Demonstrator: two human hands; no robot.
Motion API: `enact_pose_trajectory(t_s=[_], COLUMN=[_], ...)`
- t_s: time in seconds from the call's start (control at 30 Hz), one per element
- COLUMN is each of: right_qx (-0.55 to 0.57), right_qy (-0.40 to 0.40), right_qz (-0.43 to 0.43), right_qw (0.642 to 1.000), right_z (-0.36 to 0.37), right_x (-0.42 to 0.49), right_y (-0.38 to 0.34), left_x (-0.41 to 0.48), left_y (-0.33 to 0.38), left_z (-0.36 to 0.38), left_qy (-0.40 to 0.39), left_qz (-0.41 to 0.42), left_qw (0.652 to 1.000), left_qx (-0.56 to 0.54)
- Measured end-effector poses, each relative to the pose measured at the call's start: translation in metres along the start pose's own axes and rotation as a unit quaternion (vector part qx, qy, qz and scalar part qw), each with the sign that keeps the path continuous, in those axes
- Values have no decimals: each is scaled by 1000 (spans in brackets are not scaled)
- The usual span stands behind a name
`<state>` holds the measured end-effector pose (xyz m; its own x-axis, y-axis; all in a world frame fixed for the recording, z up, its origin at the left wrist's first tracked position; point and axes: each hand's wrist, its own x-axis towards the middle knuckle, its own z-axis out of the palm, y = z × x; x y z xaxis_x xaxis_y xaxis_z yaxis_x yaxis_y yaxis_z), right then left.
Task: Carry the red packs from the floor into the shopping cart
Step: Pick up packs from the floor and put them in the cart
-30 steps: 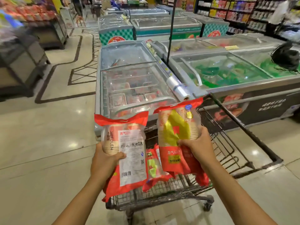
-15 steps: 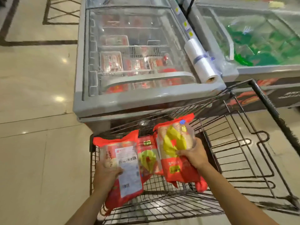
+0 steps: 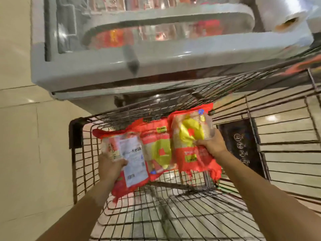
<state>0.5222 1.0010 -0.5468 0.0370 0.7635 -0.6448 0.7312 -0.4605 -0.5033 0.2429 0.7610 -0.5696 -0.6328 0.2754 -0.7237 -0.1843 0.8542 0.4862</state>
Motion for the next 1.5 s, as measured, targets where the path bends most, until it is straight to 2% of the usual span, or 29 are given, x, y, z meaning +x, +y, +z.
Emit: enact_pose_trajectory(t_s=[0.13, 0.23, 0.37, 0.43, 0.57, 0.63, 0.7, 0.8, 0.83, 1.0, 1.1, 1.23, 1.33, 1.5], right_qx=[-34, -99, -221, -238, -291, -340, -375, -373, -377, -361, -332, -299, -298, -313], right_qy=[-3, 4, 18, -21, -36, -44, -37, -23, -26, 60, 88, 122, 119, 105], right_qz=[0, 8, -15, -23, -109, -148, -228, -338, -347, -513, -560, -618, -651, -694], right_qw=[999, 995, 975, 971, 950, 927, 898, 864, 858, 776, 754, 717, 688, 640], right_z=[11, 15, 11, 13, -11, -19, -41, -64, -64, -129, -161, -190, -196, -194], right_x=[17, 12, -17, -25, -75, -94, -138, -192, -199, -327, -379, -440, -480, -538], right_y=[6, 9, -4, -6, -36, -52, -79, -116, -125, -187, -207, -225, -230, -246], left_x=[25, 22, -5, -13, -54, -75, -134, -204, -210, -338, -398, -467, -504, -546], left_y=[-3, 3, 13, 15, 31, 50, 85, 128, 137, 183, 200, 206, 197, 170], left_z=[3, 9, 9, 9, 2, 0, -19, -45, -46, -119, -153, -187, -210, -251], left_qy=[-23, -15, -4, 0, 38, 31, 51, 100, 103, 236, 310, 389, 431, 480], left_qz=[-18, -6, 33, 57, 154, 186, 234, 293, 305, 407, 437, 418, 396, 332], left_qw=[999, 996, 988, 983, 965, 954, 935, 894, 889, 814, 774, 755, 741, 742], left_qx=[22, 84, 150, 177, 208, 235, 260, 325, 327, 341, 337, 323, 330, 330])
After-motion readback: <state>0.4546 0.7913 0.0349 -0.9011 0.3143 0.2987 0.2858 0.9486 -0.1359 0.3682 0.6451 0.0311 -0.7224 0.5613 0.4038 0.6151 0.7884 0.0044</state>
